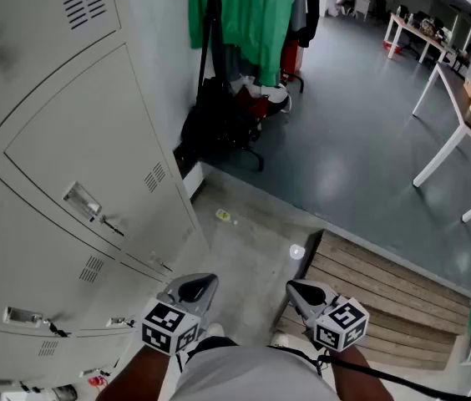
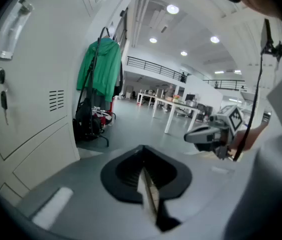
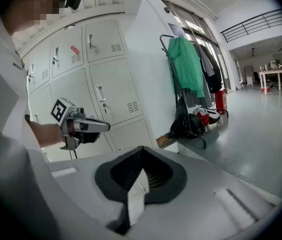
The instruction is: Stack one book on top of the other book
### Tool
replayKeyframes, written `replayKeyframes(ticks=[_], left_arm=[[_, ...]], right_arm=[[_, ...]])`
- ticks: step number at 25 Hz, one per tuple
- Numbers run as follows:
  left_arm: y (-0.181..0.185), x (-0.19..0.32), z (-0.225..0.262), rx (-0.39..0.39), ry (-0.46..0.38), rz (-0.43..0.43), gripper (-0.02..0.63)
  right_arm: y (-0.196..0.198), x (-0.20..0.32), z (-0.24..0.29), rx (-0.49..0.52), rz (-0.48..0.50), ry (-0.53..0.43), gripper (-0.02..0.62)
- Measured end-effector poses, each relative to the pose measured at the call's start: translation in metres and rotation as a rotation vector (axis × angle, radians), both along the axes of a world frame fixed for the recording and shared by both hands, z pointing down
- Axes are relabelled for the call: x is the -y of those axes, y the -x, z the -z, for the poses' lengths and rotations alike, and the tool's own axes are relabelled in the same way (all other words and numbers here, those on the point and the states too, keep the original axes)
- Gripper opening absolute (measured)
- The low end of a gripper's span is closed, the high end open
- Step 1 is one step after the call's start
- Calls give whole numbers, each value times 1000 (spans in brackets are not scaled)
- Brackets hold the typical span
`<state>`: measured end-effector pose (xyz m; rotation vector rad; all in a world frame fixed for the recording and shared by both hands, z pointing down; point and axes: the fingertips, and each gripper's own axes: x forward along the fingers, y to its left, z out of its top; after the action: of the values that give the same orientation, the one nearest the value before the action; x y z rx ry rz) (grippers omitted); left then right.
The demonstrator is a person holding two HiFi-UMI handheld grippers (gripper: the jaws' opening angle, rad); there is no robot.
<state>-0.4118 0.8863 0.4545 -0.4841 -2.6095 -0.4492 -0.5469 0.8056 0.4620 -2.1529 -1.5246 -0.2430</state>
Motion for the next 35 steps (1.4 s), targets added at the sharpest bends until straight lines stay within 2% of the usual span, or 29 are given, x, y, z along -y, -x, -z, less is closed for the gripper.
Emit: replayKeyframes(ticks=[13, 19, 26, 31, 35], left_arm=[[-9, 2, 5, -9, 46, -22, 5], [-15, -1, 2, -10, 44, -59, 5], [-21, -5, 2, -10, 41, -111, 6], [-16, 1, -9, -8, 18, -215, 6], [-12, 14, -35, -36, -22, -338, 6]], right_arm=[[-22, 1, 1, 15, 38, 4, 0], [-26, 0, 1, 19, -4, 5, 0], [-40, -3, 5, -26, -67, 12, 2], [-42, 15, 9, -44, -182, 25, 2], [-50, 55, -1, -47, -326, -16, 2]])
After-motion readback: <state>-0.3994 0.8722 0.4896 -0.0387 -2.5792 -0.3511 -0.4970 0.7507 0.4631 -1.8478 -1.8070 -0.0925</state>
